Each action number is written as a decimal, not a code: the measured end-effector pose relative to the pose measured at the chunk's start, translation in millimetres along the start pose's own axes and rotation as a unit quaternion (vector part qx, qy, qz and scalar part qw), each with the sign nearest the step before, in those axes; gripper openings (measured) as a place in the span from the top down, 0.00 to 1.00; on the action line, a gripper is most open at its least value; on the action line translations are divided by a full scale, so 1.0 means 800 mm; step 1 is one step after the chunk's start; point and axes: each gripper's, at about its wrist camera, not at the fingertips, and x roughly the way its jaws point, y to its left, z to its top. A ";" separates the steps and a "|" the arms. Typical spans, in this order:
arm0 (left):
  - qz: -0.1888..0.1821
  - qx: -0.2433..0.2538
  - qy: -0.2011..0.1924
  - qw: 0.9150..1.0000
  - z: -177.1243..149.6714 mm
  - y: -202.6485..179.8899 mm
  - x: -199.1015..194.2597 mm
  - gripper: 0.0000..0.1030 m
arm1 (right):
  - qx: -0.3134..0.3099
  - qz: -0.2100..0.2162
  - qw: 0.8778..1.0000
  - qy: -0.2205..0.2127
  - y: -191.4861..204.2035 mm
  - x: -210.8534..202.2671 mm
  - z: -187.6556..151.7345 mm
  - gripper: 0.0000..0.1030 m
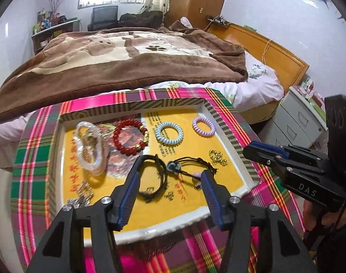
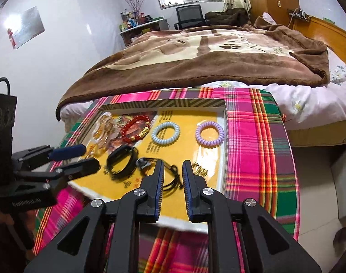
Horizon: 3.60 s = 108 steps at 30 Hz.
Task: Organize jewelry
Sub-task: 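Withdraw both open tools from the tray toward the remaining cords, then grasp the black cord with the teal bead using the right tool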
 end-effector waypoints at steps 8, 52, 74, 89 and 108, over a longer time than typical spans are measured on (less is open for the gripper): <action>0.015 -0.009 -0.025 1.000 -0.038 0.012 -0.060 0.44 | -0.022 0.008 1.000 -0.007 0.032 -0.035 -0.036 0.84; 0.132 -0.075 -0.059 0.987 -0.220 0.092 -0.155 0.32 | -0.145 0.063 0.985 0.074 0.176 -0.038 -0.223 0.49; 0.124 -0.078 -0.041 0.988 -0.225 0.090 -0.143 0.31 | -0.204 0.019 0.976 0.078 0.201 -0.016 -0.229 0.75; 0.108 -0.068 -0.030 0.991 -0.210 0.074 -0.114 0.31 | -0.173 0.032 0.984 0.039 0.181 -0.034 -0.219 0.86; 0.057 -0.054 -0.017 0.997 -0.156 0.042 -0.028 0.31 | -0.116 0.004 0.993 -0.023 0.131 -0.071 -0.189 0.86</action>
